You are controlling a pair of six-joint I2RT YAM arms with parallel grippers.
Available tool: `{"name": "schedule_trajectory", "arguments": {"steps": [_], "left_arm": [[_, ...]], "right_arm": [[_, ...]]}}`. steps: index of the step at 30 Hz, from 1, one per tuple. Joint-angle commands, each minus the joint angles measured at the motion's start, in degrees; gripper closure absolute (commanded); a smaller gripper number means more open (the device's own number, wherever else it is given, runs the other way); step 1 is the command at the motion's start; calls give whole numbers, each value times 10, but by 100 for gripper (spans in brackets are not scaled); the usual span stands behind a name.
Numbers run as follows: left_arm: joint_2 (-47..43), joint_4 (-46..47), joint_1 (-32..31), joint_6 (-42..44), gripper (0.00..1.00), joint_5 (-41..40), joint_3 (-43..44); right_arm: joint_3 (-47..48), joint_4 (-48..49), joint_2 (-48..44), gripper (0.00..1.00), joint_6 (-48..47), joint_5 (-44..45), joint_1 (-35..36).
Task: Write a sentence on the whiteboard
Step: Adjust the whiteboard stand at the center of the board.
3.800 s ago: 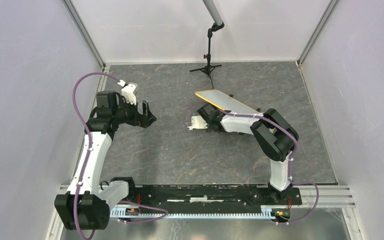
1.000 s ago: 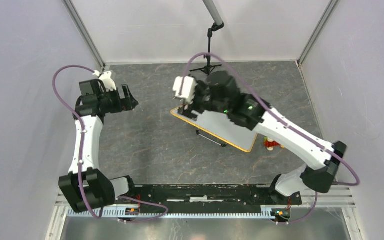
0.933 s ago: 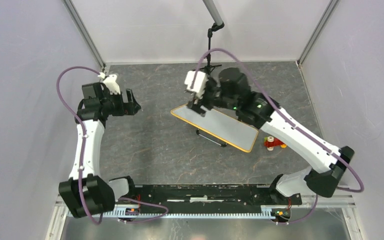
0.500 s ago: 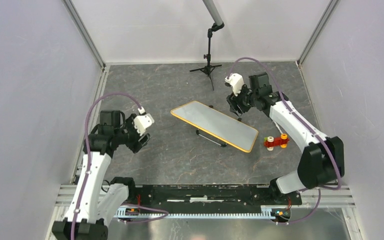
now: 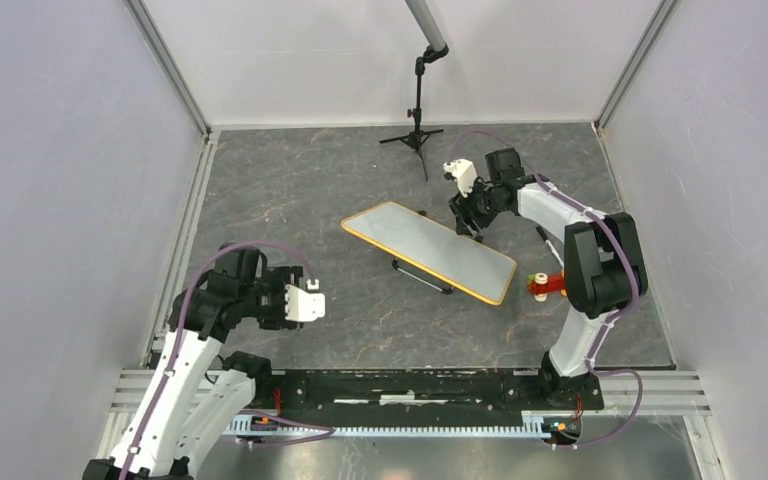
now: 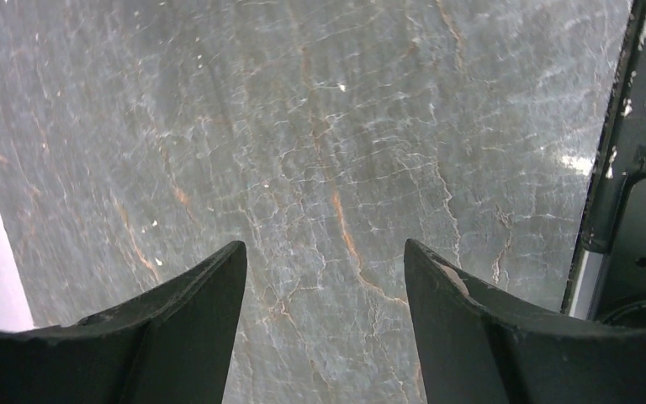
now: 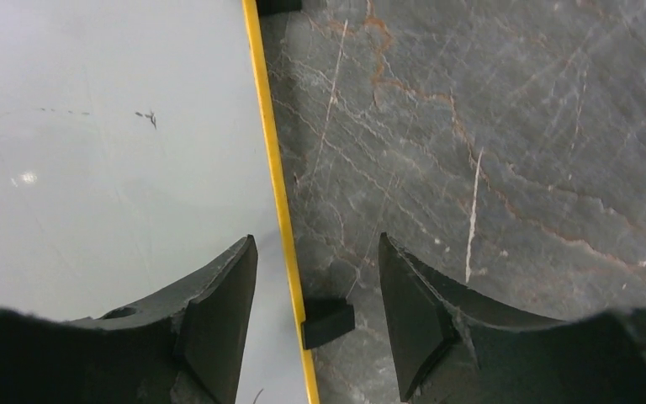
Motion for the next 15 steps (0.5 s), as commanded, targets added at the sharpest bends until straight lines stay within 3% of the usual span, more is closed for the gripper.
{"name": "schedule_trajectory", "arguments": {"steps": [1,9,15], "left_arm": [[-20,4,-29,81,25,-23,-30],[25,41,-49,9,24,-28,-7],[41,48,-53,-8,23,-27,4]], "right_arm": [[54,35,13,37,-45,-45,9],[184,-57,117,37,-158,-4,24],[119,-76,100,42,-198,11,18]]}}
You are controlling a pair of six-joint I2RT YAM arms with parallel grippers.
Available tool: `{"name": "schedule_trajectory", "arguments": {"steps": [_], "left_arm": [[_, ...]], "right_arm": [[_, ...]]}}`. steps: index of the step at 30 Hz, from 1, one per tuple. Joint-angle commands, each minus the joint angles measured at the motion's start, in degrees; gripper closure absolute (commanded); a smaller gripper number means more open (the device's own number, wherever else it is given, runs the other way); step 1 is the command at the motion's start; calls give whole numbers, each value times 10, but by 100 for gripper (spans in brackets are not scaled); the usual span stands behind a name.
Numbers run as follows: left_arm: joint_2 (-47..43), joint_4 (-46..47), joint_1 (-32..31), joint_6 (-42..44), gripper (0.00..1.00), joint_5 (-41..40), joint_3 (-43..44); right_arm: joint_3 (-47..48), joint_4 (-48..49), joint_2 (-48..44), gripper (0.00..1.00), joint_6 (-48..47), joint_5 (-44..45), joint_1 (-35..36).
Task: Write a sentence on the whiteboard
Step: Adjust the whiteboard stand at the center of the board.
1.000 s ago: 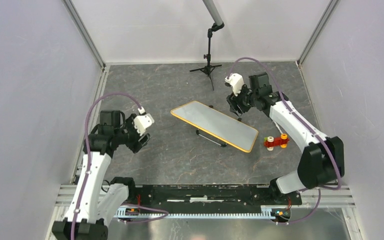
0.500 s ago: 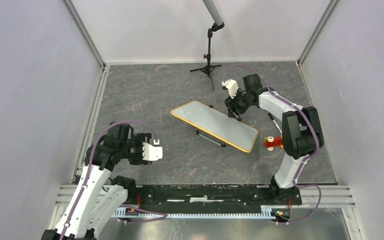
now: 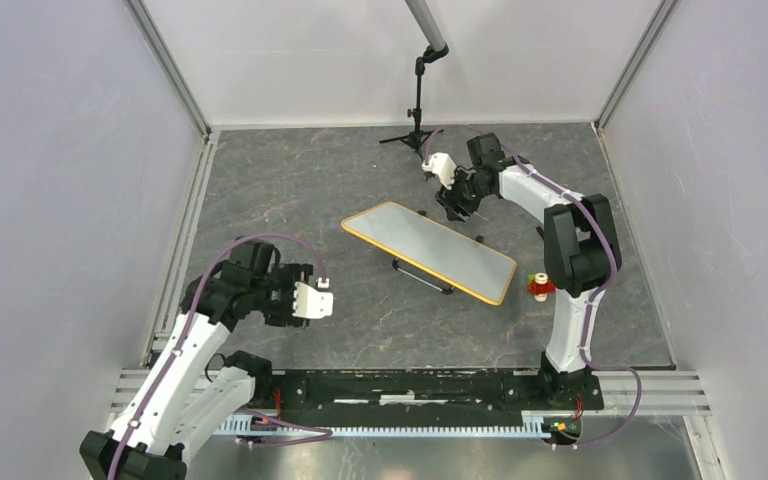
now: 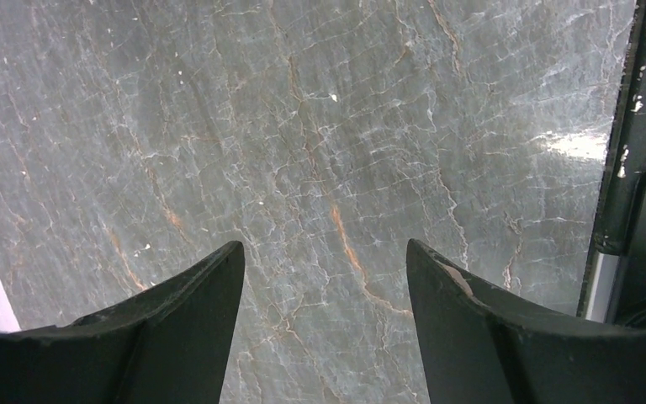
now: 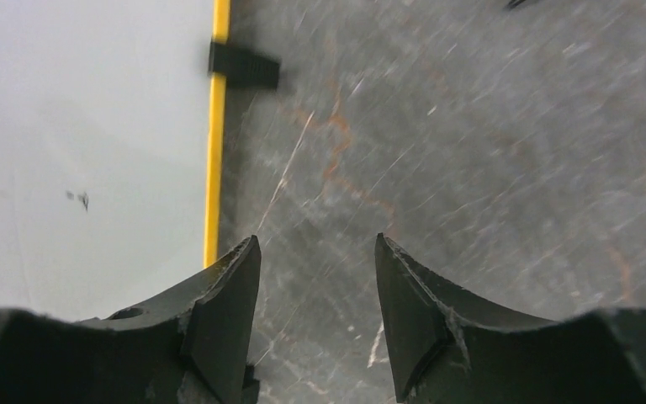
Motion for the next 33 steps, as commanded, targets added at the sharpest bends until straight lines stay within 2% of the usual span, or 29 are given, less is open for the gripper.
{"name": "schedule_trajectory", "arguments": {"steps": [1,6,10,19,23,28,33], "left_arm": [[0,23,-4,-26,23,0,22],[-1,37,-19,-27,23,-4,13],[22,51,-29,-69,23,-12,28],[43,110,-30,-235,22,12,62],[38,142,-29,-318,22,16,73],[42,138,-24,-397,16,19,105],[50,130,-2,-459,12,14,134]], "right_arm": [[-59,-34,-25,43,-52,13,-8],[-125,-59,-59,51,-75,16,-12],[-178,-73,-89,55,-82,6,-13],[-290,-83,-172,55,-94,-45,-8],[-339,-76,-228,53,-126,-49,18],[-317,-54,-273,49,-177,-25,11],[-288,-28,-277,46,-285,-31,-3]]}}
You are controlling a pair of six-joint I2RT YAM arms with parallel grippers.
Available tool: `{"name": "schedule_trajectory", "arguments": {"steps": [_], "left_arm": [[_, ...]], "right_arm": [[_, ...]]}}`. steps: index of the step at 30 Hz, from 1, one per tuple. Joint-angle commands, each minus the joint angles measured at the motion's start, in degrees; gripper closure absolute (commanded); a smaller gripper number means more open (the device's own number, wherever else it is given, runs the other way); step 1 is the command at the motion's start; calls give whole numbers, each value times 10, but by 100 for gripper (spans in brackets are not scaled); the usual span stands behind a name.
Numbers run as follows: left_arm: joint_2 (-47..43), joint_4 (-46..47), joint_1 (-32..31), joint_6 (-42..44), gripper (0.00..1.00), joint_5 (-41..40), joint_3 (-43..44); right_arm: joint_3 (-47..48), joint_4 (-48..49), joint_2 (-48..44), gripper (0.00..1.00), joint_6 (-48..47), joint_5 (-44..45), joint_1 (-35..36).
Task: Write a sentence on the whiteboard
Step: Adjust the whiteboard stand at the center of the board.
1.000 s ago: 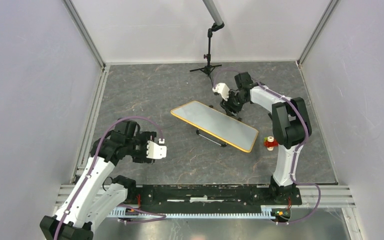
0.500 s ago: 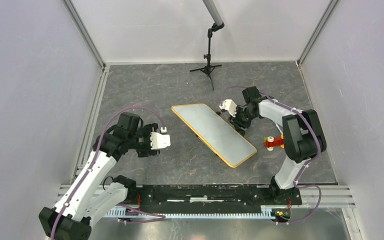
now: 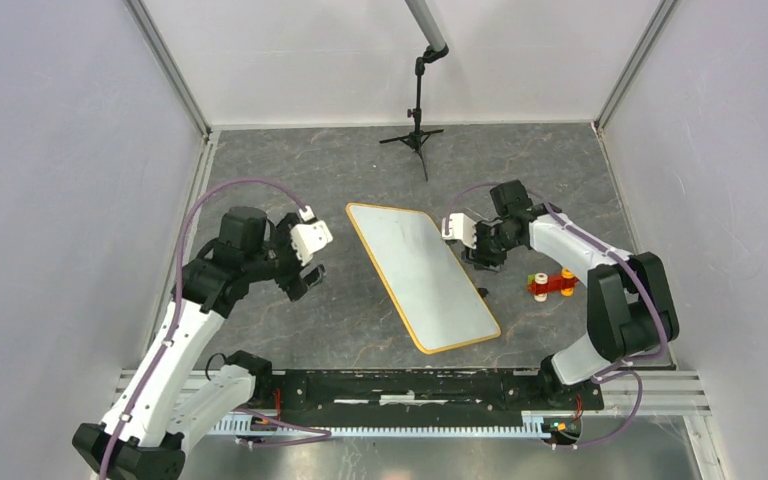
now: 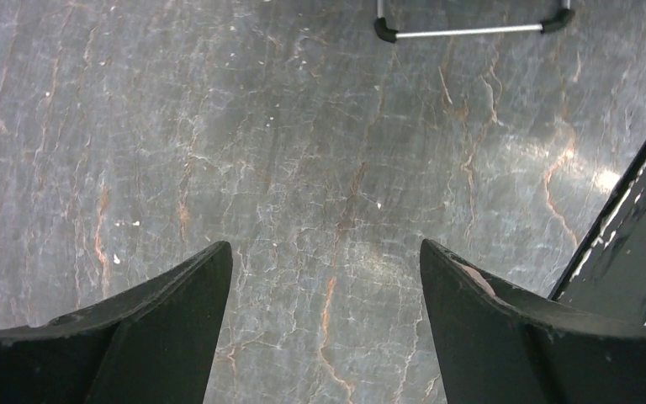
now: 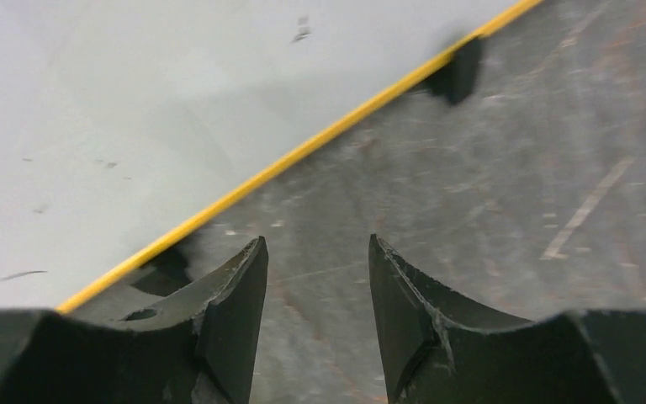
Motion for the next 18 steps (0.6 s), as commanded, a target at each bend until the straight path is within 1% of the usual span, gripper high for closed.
{"name": "schedule_trajectory", "arguments": {"steps": [1,4,7,11,18], "left_arm": [[9,14,26,-104,11,14,42],[24,7,52,-128,10,27,62],[36,-4,80,-133,10,43,74],[42,-1,108,-145,10,61,72],[49,4,117,-157,9,67,71]], "right_arm": [[37,37,-14,46,-136,-23,-10],[46,30,-2,46,-238,-46,-10],[86,-20,34,45,-315,-40,-10],[125,-35,75,43,-352,-34,-8],[185,-64,134,42,-370,-57,6]]}}
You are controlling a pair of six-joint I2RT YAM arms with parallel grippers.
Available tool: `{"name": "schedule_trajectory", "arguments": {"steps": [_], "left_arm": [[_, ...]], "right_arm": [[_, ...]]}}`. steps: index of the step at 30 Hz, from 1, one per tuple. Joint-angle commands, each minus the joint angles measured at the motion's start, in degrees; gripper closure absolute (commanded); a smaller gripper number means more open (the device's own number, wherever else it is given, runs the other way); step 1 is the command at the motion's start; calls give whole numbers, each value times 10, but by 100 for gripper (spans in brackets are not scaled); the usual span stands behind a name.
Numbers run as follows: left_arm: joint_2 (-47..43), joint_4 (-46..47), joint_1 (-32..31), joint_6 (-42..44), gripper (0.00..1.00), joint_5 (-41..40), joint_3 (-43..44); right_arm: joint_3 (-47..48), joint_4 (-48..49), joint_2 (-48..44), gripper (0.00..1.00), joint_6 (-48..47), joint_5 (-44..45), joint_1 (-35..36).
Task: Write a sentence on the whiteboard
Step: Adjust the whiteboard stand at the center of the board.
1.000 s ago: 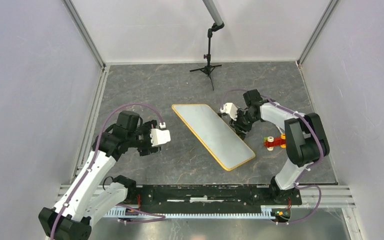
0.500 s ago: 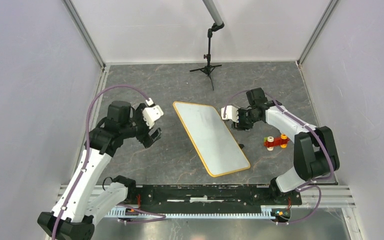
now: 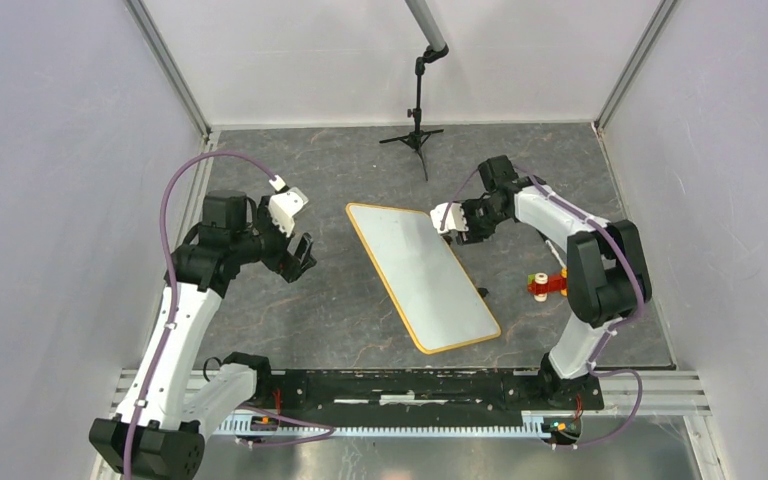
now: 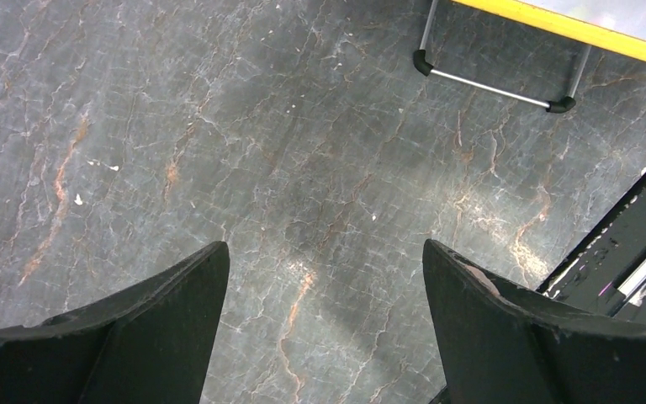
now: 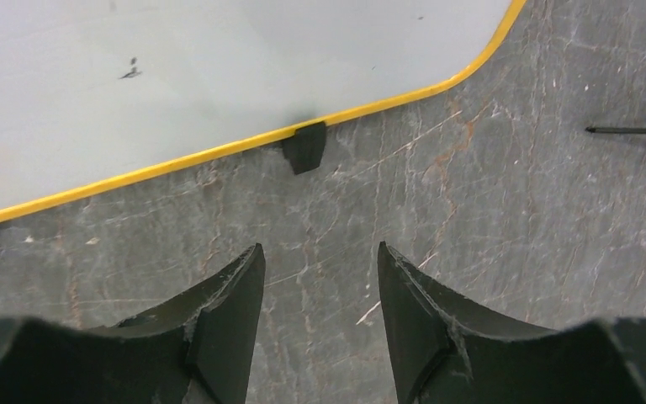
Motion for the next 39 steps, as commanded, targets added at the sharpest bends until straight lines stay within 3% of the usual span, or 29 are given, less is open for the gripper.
{"name": "schedule_trajectory", "arguments": {"steps": [1,24,36,39], "left_arm": [[1,8,5,-29,9,22,17],[16,26,8,-23,7,2,-1],[20,29,22,-46,7,-10,-1],[34,29,45,-72,7,-5,13]], "right_arm": [[40,-49,29,43,-132,-46,14],[83,-80,121,47,-158,-10,74],[67,-70,120,79,-86,19,76],[52,-52,112,97,-30,22,72]]}}
